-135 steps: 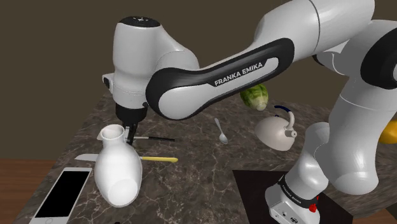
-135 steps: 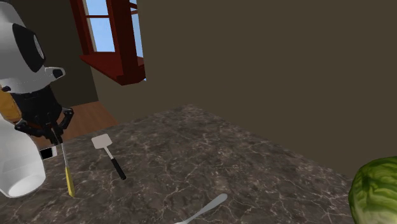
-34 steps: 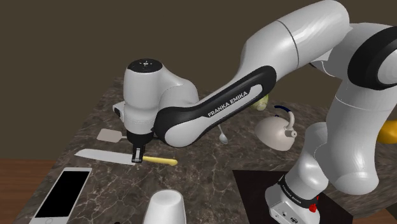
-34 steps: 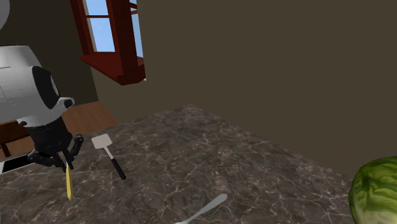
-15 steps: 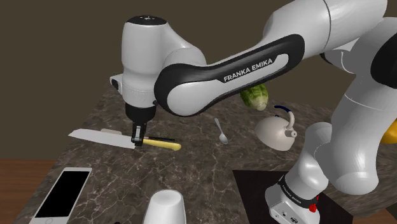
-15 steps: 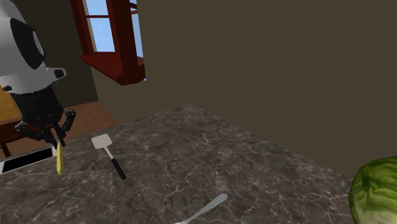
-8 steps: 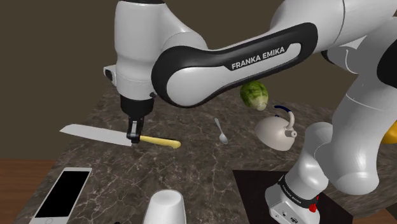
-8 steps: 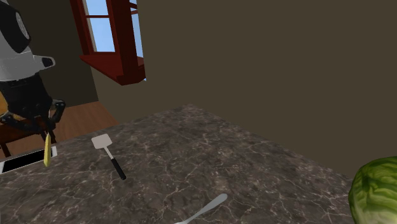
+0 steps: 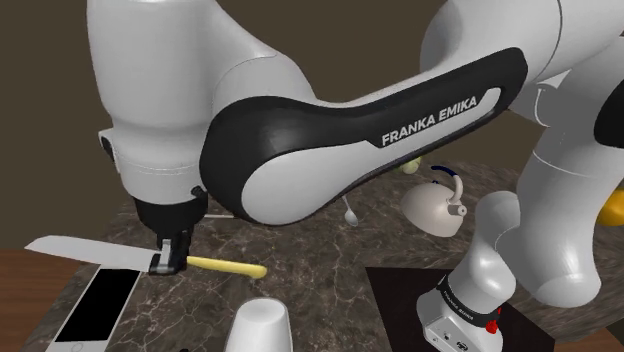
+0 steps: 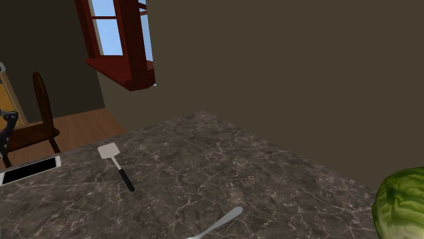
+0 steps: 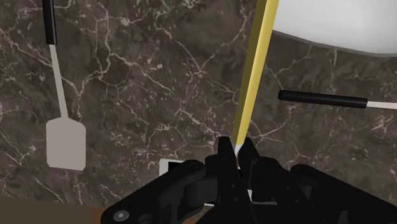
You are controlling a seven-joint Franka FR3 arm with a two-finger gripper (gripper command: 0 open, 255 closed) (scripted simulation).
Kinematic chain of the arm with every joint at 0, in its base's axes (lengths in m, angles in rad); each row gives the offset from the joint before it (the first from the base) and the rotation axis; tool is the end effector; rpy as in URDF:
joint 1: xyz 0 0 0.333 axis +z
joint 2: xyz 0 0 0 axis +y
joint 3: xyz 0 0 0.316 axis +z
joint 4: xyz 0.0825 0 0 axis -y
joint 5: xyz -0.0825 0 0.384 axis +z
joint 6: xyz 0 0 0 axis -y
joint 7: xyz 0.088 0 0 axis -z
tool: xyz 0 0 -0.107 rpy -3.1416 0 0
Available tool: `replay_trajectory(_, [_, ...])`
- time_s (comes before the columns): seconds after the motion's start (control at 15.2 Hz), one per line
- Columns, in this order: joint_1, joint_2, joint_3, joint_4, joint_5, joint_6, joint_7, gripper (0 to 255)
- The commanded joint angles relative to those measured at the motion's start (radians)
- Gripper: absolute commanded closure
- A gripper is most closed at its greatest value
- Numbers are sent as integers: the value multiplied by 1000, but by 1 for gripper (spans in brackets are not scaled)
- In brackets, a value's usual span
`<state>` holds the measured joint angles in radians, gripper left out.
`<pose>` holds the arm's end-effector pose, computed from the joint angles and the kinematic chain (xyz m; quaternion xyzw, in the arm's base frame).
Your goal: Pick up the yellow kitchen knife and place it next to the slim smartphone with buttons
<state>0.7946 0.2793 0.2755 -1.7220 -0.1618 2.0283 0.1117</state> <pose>0.3274 0.5502 0.4303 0.8731 0.4858 0.0362 0.0188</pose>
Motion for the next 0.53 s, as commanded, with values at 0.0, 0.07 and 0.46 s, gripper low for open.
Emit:
replay_trajectory(0.0, [33, 39, 11, 54, -16, -21, 46, 255])
replay_trajectory(0.07, [51, 58, 16, 81, -23, -32, 68, 255])
replay_trajectory(0.46, [162, 193, 38, 281, -69, -114, 185, 255])
